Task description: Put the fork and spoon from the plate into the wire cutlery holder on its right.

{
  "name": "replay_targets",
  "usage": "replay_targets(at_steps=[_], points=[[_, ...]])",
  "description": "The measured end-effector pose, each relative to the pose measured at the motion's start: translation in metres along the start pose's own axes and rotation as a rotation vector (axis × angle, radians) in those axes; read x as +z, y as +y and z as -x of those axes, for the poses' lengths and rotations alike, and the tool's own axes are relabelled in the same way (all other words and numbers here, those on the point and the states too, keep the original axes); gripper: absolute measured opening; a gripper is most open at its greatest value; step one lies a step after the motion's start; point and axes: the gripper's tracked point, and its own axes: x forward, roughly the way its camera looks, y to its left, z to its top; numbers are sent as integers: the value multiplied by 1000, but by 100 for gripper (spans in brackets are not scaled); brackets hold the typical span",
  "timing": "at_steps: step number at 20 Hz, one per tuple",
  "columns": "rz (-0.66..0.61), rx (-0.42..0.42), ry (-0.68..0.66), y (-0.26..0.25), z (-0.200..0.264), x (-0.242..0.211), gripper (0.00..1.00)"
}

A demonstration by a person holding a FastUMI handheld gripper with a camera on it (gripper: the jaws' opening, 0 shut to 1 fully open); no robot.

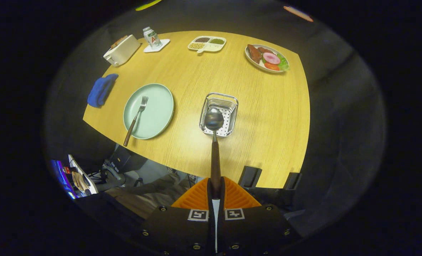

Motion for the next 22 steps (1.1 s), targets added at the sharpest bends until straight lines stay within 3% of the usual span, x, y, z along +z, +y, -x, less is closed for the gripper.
replay_targets(at_steps=[6,12,16,18,19,22], points=[[0,13,101,-2,-28,18,2],[-24,12,121,-7,-35,36,4],[-23,-37,41,-22,-25,53,13],[-51,-54,-29,-26,-10,63,32],[-84,-43,-66,-23,-2,66,35],[-164,14,-163,-5,19,68,35]])
